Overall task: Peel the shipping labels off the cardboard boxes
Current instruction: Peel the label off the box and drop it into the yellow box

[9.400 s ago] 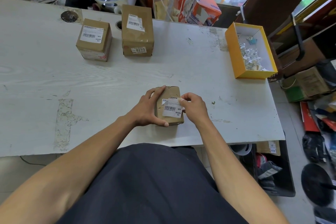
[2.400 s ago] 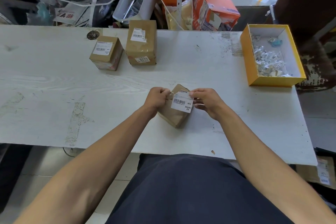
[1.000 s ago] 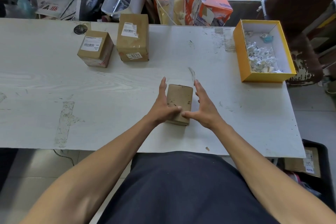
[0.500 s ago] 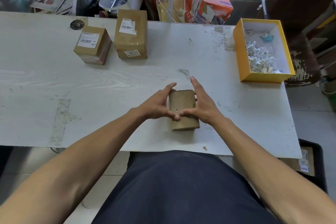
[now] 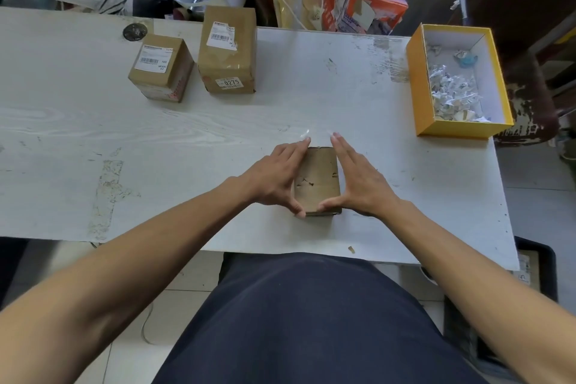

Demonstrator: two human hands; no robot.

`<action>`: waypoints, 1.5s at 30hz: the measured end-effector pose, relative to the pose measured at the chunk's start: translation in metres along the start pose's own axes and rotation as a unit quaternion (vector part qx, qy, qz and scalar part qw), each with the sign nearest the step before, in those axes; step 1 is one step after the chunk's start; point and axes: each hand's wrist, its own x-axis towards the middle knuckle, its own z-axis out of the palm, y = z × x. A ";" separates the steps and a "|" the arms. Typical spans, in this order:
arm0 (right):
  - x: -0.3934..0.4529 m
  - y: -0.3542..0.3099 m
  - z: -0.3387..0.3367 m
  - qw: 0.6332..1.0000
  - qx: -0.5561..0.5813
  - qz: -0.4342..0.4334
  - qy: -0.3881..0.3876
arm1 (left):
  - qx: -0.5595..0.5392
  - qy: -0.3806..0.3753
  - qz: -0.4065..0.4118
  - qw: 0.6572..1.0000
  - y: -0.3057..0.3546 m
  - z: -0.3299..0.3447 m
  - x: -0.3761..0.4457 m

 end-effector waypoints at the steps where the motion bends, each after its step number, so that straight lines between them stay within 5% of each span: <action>1: -0.001 0.000 0.002 1.000 -0.009 0.005 -0.009 | 0.010 -0.002 -0.003 1.000 0.002 -0.002 0.003; 12: 0.031 -0.002 -0.001 0.992 0.051 0.030 0.111 | -0.021 0.124 -0.043 0.991 0.006 -0.023 0.031; 18: 0.016 -0.001 -0.001 0.998 0.027 -0.005 0.057 | -0.041 0.012 -0.018 0.999 0.005 -0.010 0.006; 23: 0.005 -0.009 -0.003 0.999 0.002 0.004 -0.046 | -0.078 0.017 -0.023 0.997 0.008 -0.010 0.006; 30: 0.029 -0.012 -0.013 0.997 -0.025 0.014 0.069 | -0.098 0.095 -0.028 0.990 0.006 -0.015 0.021; 38: 0.005 -0.013 -0.009 0.998 -0.063 -0.011 -0.030 | 0.016 0.007 -0.005 1.000 0.001 -0.006 -0.011; 45: 0.016 -0.016 -0.013 0.999 -0.024 0.009 0.027 | -0.021 0.082 -0.050 0.995 0.002 -0.018 0.011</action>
